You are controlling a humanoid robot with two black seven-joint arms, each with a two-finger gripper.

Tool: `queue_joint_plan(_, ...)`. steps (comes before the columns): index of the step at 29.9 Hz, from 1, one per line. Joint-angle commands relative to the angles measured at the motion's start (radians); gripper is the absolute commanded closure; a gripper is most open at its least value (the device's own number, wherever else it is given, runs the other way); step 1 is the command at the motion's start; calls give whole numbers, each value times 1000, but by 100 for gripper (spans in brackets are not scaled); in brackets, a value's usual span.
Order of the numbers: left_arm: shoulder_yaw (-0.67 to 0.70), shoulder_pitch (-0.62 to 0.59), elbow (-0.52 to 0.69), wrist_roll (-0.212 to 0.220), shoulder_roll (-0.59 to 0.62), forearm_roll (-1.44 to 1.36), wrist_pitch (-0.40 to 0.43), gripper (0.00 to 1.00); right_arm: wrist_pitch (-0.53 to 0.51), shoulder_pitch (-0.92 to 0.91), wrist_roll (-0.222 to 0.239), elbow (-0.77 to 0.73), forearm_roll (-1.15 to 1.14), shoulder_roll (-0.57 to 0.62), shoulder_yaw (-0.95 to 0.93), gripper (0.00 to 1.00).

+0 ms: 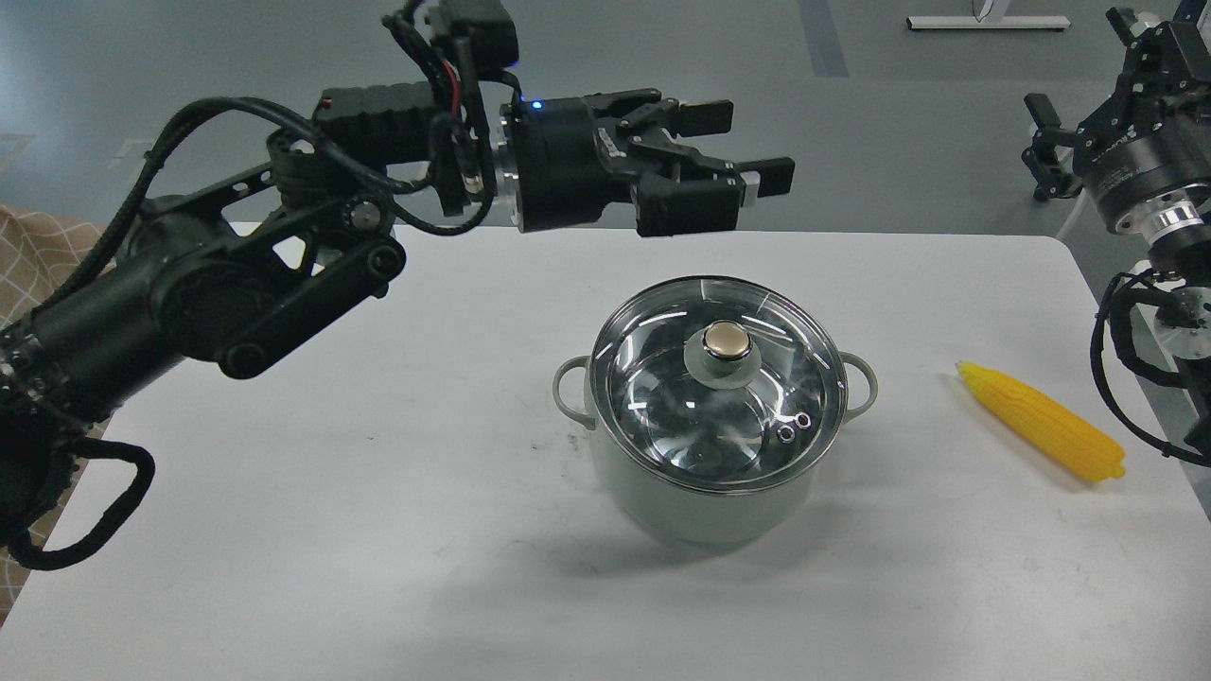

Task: Open pot and put corn in
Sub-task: 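Reach the left gripper over the pot and grasp the lid's brass knob, then lift the glass lid off the pot with the left gripper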

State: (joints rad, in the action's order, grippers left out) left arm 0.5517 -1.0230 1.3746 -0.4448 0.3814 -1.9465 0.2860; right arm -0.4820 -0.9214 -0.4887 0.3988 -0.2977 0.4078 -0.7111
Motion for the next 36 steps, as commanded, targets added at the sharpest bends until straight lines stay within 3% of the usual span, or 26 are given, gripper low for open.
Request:
queue_joint_plan(1,-107,0,-9,-11,-21,-132,-51,2,2,10,0,12,0,11,-1,1)
queue_joint_plan(11,-162,32,-140,-9,-108,-235,-57,2,16,38,0,60,0,23,-1,1)
queue_joint_plan(21,-162,84,-169,-11,-113,-235,-57,3,16,45,0,61,0,28,-1,0)
queue_joint_plan(27,-162,104,-187,-9,-113,-235,-57,10,16,52,0,61,0,28,-1,1)
queue_joint_plan(29,-162,106,-187,-9,-113,-235,-57,24,17,53,0,61,0,28,-1,1)
queue_joint_plan(31,-161,107,-187,-6,-115,-235,-59,56,17,55,0,63,0,28,-1,1)
queue_joint_plan(35,-159,107,-186,-3,-124,-235,-61,81,16,56,0,63,0,28,-1,1)
queue_joint_plan(36,-158,107,-187,-2,-133,-235,-61,92,16,56,0,64,0,28,-1,1)
